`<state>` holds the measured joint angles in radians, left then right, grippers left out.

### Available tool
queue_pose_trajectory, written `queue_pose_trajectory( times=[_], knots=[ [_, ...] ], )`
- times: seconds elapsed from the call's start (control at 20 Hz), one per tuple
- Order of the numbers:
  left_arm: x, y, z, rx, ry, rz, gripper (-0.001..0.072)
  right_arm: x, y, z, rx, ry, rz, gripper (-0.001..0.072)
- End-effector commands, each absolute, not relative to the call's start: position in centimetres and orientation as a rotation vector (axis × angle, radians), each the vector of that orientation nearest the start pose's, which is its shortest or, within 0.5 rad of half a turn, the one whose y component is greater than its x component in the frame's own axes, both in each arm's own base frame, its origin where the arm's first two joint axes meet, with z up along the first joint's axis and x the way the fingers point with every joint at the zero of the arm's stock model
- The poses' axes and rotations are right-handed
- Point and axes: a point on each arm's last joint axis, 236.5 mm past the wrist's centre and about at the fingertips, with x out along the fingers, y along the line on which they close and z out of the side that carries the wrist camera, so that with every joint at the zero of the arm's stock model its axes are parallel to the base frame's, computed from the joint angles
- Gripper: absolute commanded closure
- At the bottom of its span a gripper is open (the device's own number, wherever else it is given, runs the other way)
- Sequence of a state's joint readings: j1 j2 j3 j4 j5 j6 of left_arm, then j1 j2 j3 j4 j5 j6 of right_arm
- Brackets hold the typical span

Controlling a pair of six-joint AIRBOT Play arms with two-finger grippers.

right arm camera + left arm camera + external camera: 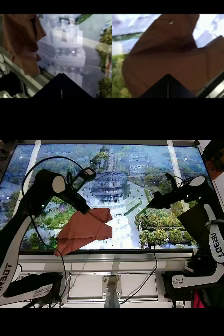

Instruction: Fold the clothes and pants, and hang the long-sleeved shirts on hangers.

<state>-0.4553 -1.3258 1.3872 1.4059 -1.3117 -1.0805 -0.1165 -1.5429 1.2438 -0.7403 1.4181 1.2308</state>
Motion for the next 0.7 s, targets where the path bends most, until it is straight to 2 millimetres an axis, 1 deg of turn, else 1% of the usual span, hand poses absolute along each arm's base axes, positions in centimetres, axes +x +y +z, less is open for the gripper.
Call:
queue_pose_trajectory(
  times=[0.0,0.05,0.1,0.15,0.25,0.3,0.35,0.4,0.5,0.6,0.65],
  knots=[
    [30.4,-25.3,5.3,0.650,1.096,-1.046,0.0703,36.5,15.5,1.1,0.703,1.401,0.781,0.0700],
    [30.4,-24.9,4.6,0.730,1.101,-1.029,0.0703,36.6,15.6,1.1,0.714,1.404,0.771,0.0699],
    [30.9,-24.0,4.2,0.814,1.101,-0.982,0.0703,36.4,15.9,0.8,0.715,1.428,0.754,0.0698],
    [32.1,-22.8,4.4,0.846,1.096,-0.890,0.0703,35.7,16.6,0.2,0.708,1.477,0.742,0.0696],
    [35.0,-20.6,5.8,0.754,1.068,-0.693,0.0703,33.9,19.7,-1.3,0.653,1.551,0.787,0.0679],
    [35.7,-19.6,6.4,0.686,1.066,-0.653,0.0703,33.1,21.7,-2.1,0.628,1.581,0.817,0.0679],
    [36.0,-18.5,6.8,0.631,1.074,-0.635,0.0703,32.4,23.7,-2.7,0.617,1.602,0.843,0.0653],
    [36.5,-17.0,7.1,0.574,1.088,-0.607,0.0703,31.8,25.6,-3.5,0.603,1.616,0.862,0.0554],
    [37.7,-13.4,7.7,0.466,1.105,-0.519,0.0703,30.3,28.3,-4.7,0.559,1.653,0.888,0.0397],
    [38.9,-9.4,7.9,0.376,1.120,-0.427,0.0703,29.0,30.1,-5.4,0.511,1.668,0.907,0.0198],
    [39.3,-7.7,7.9,0.333,1.128,-0.388,0.0703,28.9,31.0,-5.5,0.496,1.652,0.909,0.0100]
  ],
)
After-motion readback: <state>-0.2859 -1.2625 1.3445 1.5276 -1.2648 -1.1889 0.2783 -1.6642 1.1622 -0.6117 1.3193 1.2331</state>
